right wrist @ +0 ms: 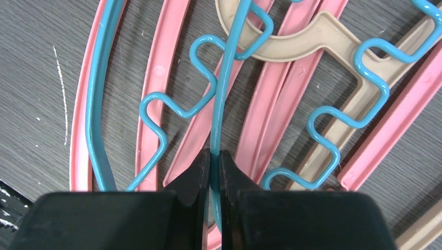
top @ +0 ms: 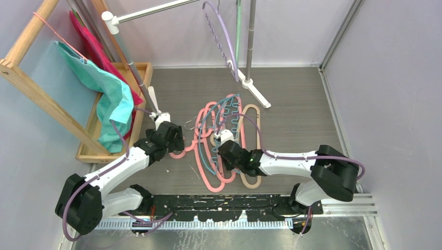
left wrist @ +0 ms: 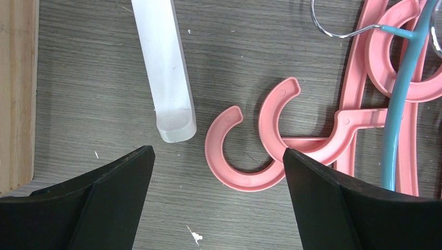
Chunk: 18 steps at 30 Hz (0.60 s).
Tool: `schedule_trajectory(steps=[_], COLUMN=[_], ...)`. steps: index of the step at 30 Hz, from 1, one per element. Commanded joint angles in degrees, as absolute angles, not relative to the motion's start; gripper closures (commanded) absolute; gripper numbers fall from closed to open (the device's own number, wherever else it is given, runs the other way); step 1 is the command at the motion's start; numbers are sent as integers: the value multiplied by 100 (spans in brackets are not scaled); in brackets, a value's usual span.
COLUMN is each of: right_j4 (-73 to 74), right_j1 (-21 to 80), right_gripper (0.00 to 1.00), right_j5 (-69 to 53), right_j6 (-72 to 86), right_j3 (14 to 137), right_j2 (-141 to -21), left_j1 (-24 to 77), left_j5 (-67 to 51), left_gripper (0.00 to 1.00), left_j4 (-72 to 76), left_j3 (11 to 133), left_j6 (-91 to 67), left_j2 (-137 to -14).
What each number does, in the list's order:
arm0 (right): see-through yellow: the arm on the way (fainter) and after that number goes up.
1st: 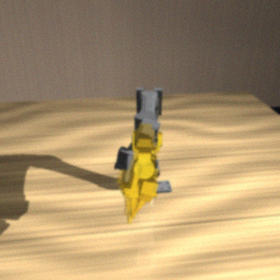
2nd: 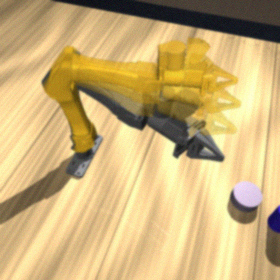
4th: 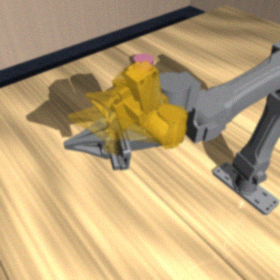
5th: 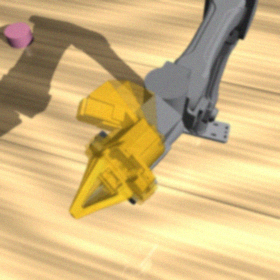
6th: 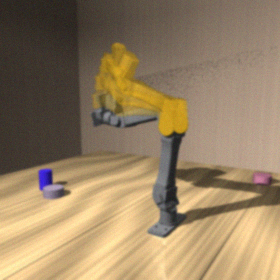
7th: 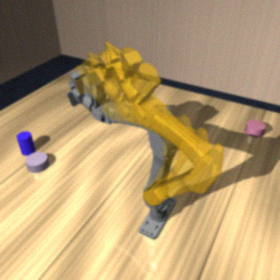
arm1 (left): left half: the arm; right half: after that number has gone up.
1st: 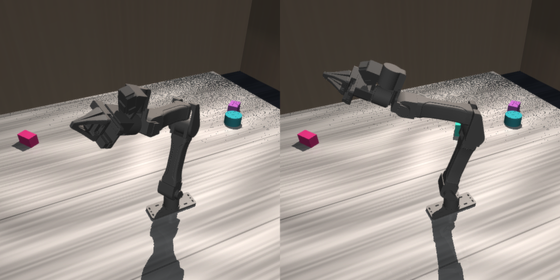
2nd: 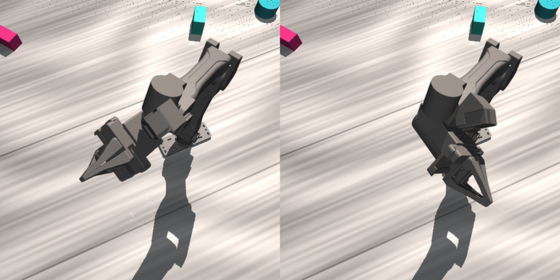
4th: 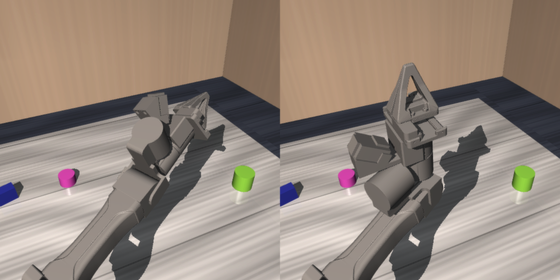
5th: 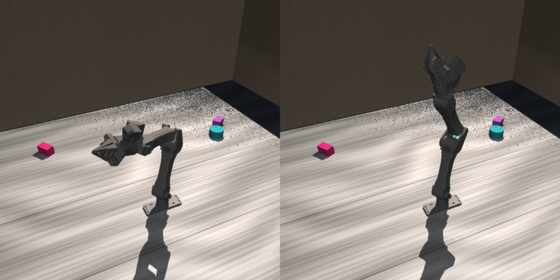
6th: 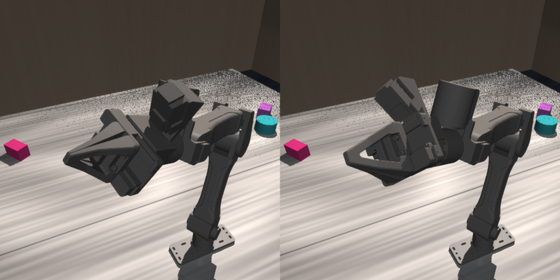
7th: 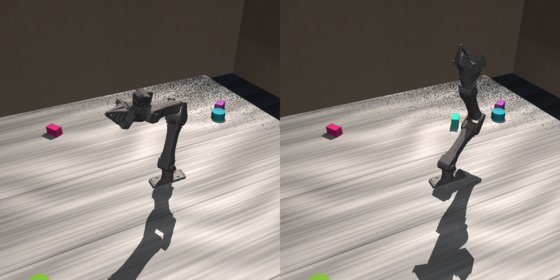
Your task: Organize the hangers
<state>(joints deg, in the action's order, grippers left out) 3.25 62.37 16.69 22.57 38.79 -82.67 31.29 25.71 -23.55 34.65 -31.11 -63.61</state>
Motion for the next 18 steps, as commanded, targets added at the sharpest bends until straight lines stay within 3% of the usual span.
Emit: schedule_trajectory(steps=[1, 9, 18], right_j4=[368, 274, -695], right_j1=[6249, 6196, 5943], right_gripper=[99, 99, 99], right_j5=[1976, 2113, 288], right_j6=[2301, 2612, 3203], right_j3=[3964, 4379, 5457], right_j2=[-7573, -5910, -6305], left_j1=[3146, 3147, 3146], left_j5=[2650, 2671, 2673], left_gripper=[2, 2, 2], left_j4=[-2216, -2244, -2224], left_j3=[3452, 3416, 3356], left_j6=[-3226, -3253, -3302], left_j2=[-6174, -6076, -6103])
